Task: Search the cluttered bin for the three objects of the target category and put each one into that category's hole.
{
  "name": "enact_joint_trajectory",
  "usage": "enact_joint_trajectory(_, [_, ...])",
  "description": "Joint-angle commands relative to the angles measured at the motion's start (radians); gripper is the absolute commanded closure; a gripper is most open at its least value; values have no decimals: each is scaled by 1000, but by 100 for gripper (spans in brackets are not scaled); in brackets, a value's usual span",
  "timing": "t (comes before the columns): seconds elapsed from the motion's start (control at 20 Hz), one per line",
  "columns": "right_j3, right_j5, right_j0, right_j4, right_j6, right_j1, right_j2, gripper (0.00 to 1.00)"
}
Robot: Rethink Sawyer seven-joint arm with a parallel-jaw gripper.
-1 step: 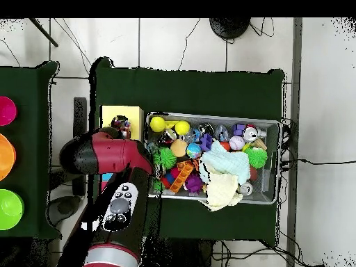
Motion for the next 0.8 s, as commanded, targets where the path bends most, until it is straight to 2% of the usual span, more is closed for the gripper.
enact_joint_trajectory(0.05, [86,271,12,6,171,25,40,100])
enact_joint_trajectory(0.8, [29,401,1,-9,142,1,33,100])
